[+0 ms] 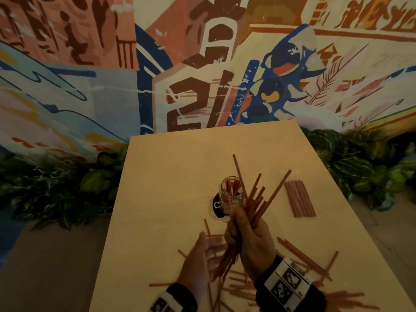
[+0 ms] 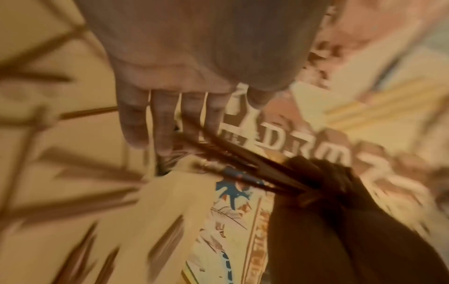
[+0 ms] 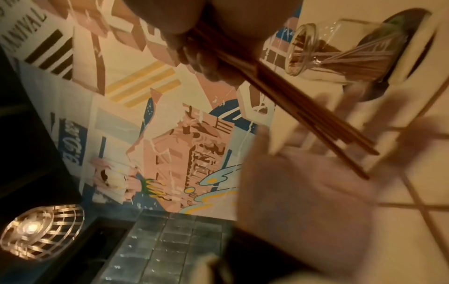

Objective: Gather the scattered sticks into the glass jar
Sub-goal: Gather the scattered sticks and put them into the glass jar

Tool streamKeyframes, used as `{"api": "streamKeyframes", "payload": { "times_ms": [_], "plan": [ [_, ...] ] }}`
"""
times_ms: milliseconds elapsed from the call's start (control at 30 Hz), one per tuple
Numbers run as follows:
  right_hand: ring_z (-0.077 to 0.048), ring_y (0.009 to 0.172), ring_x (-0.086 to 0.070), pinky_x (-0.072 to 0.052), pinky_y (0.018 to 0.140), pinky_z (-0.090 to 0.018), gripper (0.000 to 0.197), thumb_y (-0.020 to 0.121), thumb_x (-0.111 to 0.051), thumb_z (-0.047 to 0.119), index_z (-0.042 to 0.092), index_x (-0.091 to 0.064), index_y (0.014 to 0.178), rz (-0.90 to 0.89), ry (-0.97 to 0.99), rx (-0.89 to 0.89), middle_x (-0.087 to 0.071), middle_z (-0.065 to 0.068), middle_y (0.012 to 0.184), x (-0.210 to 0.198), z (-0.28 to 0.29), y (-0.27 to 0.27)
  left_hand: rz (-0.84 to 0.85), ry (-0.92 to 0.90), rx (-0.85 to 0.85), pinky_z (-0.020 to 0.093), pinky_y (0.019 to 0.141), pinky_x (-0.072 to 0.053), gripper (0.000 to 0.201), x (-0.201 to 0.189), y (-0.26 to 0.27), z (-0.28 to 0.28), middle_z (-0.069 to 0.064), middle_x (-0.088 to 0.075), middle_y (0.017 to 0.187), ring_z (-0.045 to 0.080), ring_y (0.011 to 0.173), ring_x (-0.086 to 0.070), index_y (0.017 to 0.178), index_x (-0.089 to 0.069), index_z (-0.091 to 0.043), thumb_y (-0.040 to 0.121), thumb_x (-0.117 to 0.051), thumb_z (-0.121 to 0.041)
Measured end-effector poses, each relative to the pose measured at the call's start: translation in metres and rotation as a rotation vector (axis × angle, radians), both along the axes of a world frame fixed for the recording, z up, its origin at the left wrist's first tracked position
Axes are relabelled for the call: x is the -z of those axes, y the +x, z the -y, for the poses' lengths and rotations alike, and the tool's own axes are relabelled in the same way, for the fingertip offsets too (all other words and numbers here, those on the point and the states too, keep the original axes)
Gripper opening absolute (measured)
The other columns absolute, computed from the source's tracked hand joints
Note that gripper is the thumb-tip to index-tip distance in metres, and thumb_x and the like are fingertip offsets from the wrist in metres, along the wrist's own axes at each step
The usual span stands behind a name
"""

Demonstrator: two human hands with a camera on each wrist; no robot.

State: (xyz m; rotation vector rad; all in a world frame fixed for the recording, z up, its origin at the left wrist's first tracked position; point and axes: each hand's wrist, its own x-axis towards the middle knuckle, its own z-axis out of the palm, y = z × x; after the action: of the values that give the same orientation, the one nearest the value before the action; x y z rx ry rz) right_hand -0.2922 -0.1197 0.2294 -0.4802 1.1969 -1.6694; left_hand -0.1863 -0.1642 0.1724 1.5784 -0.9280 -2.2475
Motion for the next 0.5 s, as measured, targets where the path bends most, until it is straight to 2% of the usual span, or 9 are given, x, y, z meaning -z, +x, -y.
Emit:
{"api": "streamKeyframes", "payload": {
  "times_ms": [67, 133, 233, 367, 500],
  "plan": [
    [-0.012, 0.042, -0.026, -0.024, 0.044, -0.027, 0.025, 0.082, -0.045, 0.031, 0.01, -0.044, 0.067, 0.013, 0.005, -0.104, -0.032, 0.003, 0.048, 0.0, -0.001, 0.002, -0.012, -0.262, -0.015, 0.04, 0.087, -0.047, 0.06, -0.023, -0.002, 0.015, 0.003, -0.07, 0.107, 0.022, 0.102, -0.063, 0.102, -0.065, -0.019, 0.079, -0.031, -0.063],
    [-0.012, 0.041, -0.024, -0.022, 0.043, -0.026, 0.025, 0.082, -0.046, 0.029, 0.011, -0.041, 0.065, 0.023, 0.064, -0.228, -0.03, 0.003, 0.048, 0.001, -0.004, 0.002, -0.089, -0.453, -0.033, 0.035, 0.081, -0.052, 0.056, -0.046, -0.006, 0.031, 0.001, -0.073, 0.103, 0.016, 0.093, -0.069, 0.105, -0.063, -0.02, 0.08, -0.029, -0.057],
    [-0.012, 0.041, -0.024, -0.023, 0.043, -0.025, 0.029, 0.094, -0.04, 0.016, 0.011, -0.042, 0.066, -0.014, 0.186, -0.384, -0.03, 0.001, 0.049, 0.007, -0.009, 0.005, -0.239, -0.526, -0.026, 0.031, 0.073, -0.056, 0.041, -0.077, -0.014, 0.046, 0.002, -0.075, 0.098, 0.018, 0.086, -0.072, 0.111, -0.06, -0.018, 0.095, -0.03, -0.04],
    [-0.011, 0.043, -0.029, -0.027, 0.044, -0.023, 0.03, 0.097, -0.037, 0.012, 0.011, -0.045, 0.069, -0.08, 0.27, -0.475, -0.033, -0.001, 0.052, 0.014, -0.015, 0.007, -0.183, -0.712, 0.069, 0.029, 0.067, -0.059, 0.025, -0.088, -0.02, 0.043, 0.006, -0.075, 0.082, 0.028, 0.081, -0.072, 0.089, -0.06, -0.014, 0.098, -0.037, -0.012],
    [-0.01, 0.044, -0.036, -0.034, 0.045, -0.02, 0.027, 0.097, -0.038, 0.013, 0.012, -0.05, 0.072, -0.137, 0.311, -0.556, -0.039, 0.0, 0.053, 0.014, -0.02, 0.005, -0.172, -0.693, 0.163, 0.031, 0.062, -0.06, 0.023, -0.088, -0.02, 0.036, 0.008, -0.075, 0.079, 0.026, 0.068, -0.072, 0.084, -0.058, -0.012, 0.097, -0.039, -0.01]
  ]
}}
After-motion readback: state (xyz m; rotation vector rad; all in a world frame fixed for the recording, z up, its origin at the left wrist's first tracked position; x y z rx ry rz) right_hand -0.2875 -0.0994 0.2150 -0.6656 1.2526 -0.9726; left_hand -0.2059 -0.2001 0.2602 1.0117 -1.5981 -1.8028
